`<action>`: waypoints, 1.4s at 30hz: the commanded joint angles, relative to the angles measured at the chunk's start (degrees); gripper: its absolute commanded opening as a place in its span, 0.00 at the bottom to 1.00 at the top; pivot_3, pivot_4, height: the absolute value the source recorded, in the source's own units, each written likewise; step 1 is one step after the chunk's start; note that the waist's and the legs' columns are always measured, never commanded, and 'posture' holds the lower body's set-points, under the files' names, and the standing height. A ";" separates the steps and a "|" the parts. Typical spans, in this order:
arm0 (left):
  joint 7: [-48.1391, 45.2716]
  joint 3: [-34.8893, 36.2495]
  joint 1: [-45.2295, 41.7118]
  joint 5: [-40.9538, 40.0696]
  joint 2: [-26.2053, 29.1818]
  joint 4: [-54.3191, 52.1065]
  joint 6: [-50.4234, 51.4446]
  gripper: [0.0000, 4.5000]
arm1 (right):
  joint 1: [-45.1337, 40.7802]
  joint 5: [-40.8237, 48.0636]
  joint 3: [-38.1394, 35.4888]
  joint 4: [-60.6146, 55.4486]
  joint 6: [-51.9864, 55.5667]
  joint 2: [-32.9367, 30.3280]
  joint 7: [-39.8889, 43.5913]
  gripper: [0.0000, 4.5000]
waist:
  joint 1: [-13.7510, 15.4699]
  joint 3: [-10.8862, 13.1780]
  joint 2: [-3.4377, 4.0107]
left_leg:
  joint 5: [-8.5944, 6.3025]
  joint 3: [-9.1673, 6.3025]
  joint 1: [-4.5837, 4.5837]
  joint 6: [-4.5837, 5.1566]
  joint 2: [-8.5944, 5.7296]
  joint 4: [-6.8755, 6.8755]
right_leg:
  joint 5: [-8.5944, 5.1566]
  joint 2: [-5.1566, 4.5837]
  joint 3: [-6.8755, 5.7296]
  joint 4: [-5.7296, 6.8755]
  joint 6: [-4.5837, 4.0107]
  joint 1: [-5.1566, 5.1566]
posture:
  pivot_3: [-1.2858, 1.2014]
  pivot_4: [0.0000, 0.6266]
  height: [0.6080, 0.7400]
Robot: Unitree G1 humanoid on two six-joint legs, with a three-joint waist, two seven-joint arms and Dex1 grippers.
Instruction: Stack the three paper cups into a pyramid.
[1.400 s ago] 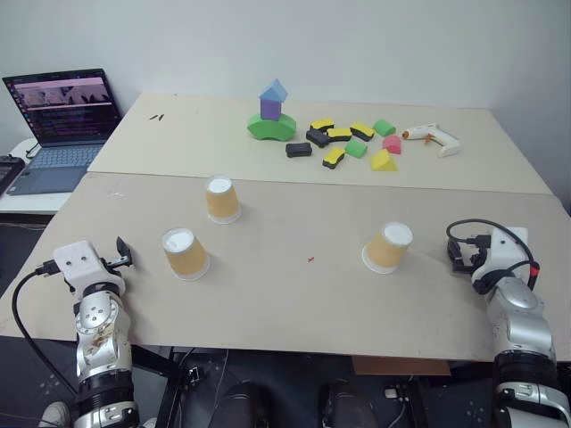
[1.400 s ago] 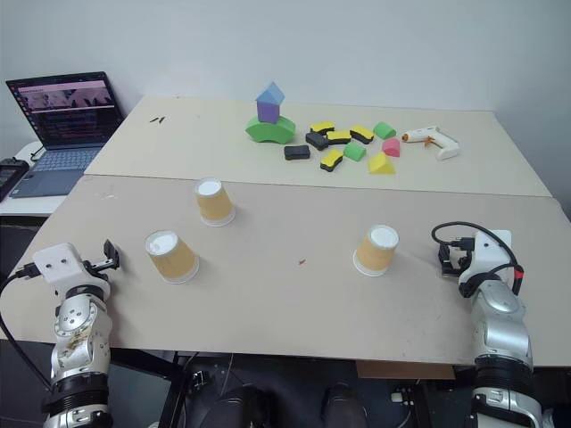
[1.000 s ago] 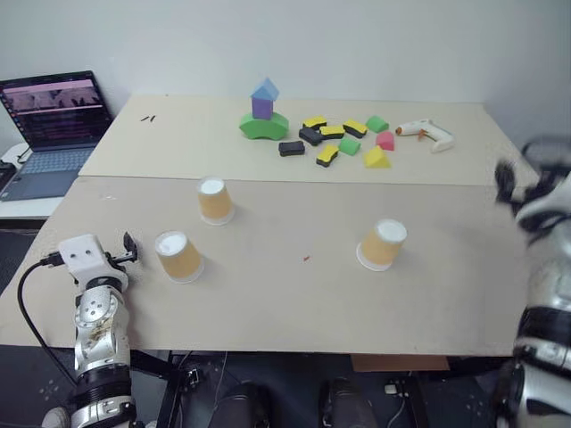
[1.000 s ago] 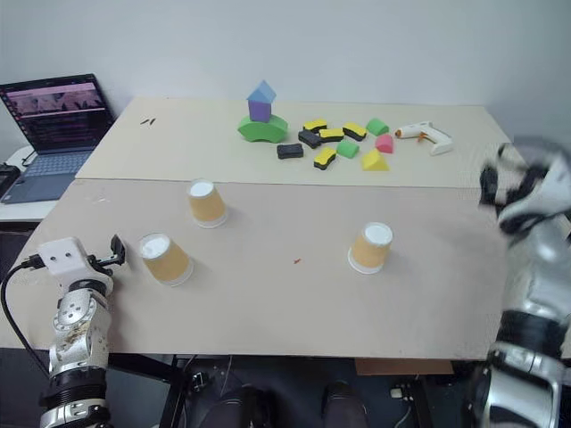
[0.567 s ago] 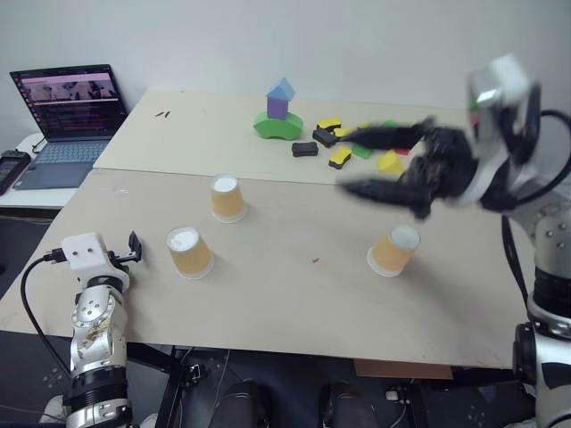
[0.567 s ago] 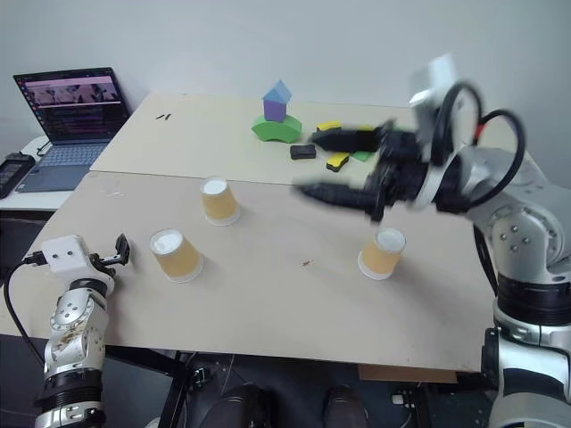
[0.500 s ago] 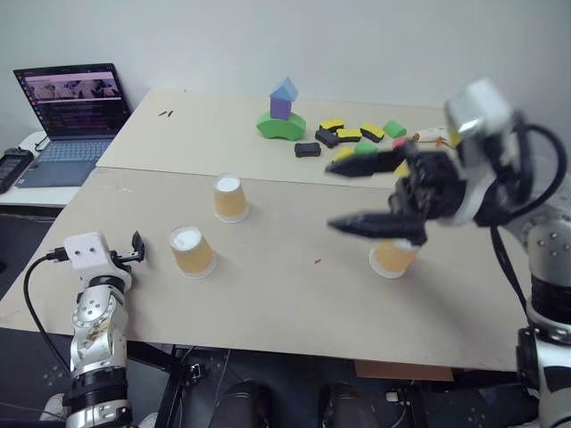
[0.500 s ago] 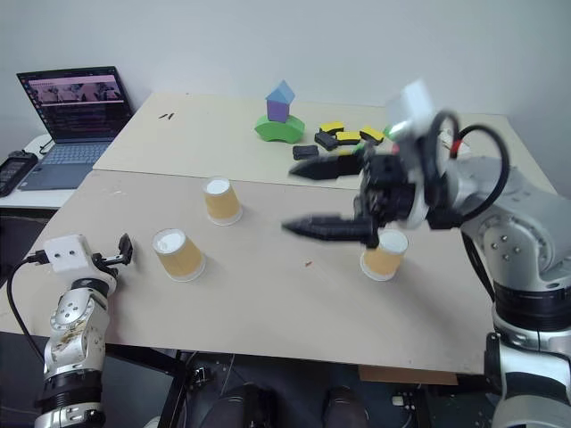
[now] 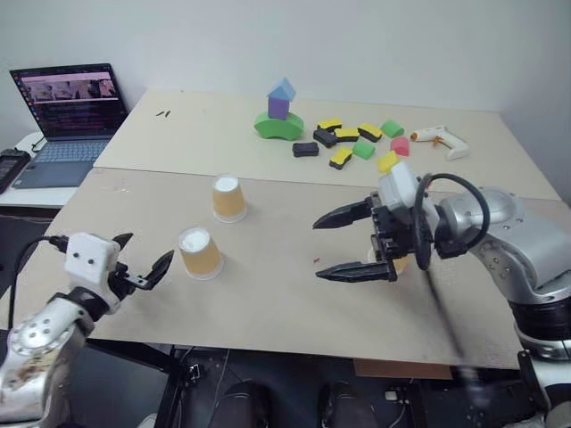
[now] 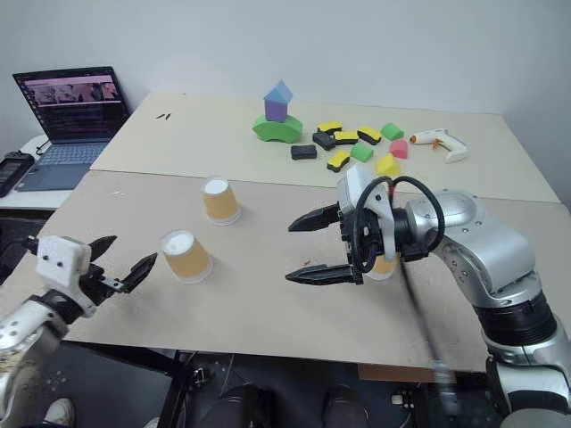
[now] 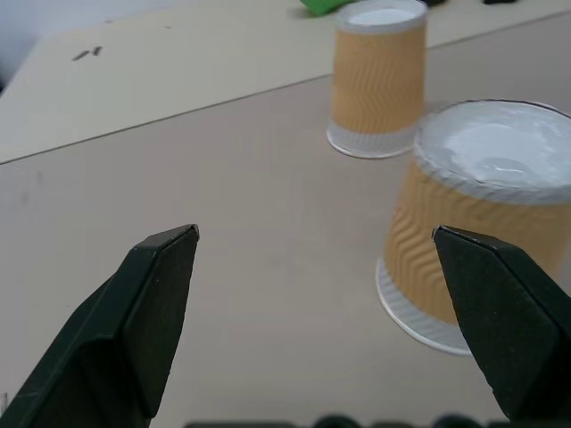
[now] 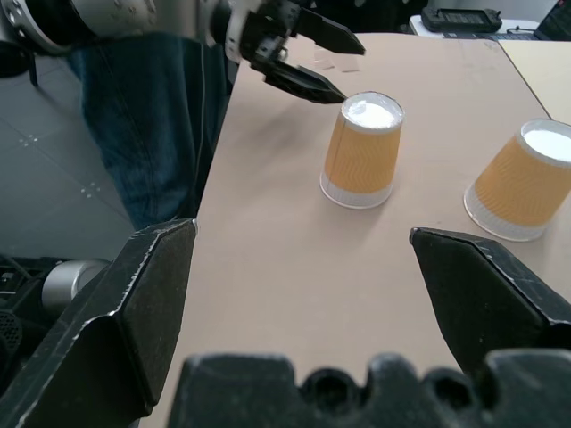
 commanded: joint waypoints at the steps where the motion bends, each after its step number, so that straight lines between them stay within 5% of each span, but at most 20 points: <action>1: -5.24 1.61 -0.94 -3.49 4.00 -2.34 2.37 1.00 | 0.01 -0.08 -2.26 -0.39 -1.43 1.01 -0.77 1.00 | 0.03 0.00 0.01 | 0.00 0.00 0.00 0.00 0.00 0.00 | 0.00 0.01 -0.01 -0.01 0.00 0.00 | 0.52 0.24 0.66; 17: -15.30 -17.12 -20.51 4.12 2.87 15.74 -4.39 1.00 | 3.29 -0.63 -6.40 -4.09 0.69 0.74 -6.40 1.00 | -0.06 0.01 0.01 | 0.26 0.12 -0.02 0.42 0.00 -0.05 | -0.02 0.57 0.06 -0.05 0.01 0.01 | 0.52 0.24 0.66; 31: -19.20 -18.96 -26.05 4.42 1.35 19.71 -4.33 1.00 | 6.81 -1.78 -7.37 -5.41 0.01 -0.53 -9.58 1.00 | -0.32 0.01 0.00 | 0.27 0.12 -0.02 0.43 0.01 -0.06 | -0.03 0.58 0.09 -0.05 0.01 0.01 | 0.52 0.24 0.66; 37: -18.98 -19.13 -25.68 4.81 0.96 19.25 -3.81 0.58 | 6.65 -2.34 -7.61 -4.62 -0.26 -0.14 -10.61 1.00 | -0.31 0.01 0.00 | 0.27 0.12 -0.02 0.43 0.01 -0.05 | -0.03 0.57 0.09 -0.04 0.01 0.01 | 0.52 0.24 0.66; 42: -19.60 -20.46 -26.33 5.19 0.63 18.73 -4.02 0.58 | 6.84 -3.32 -7.64 -3.91 -0.71 -0.08 -11.28 1.00 | -0.30 0.01 0.00 | 0.27 0.12 -0.02 0.43 0.01 -0.05 | -0.03 0.57 0.09 -0.04 0.01 0.02 | 0.52 0.24 0.66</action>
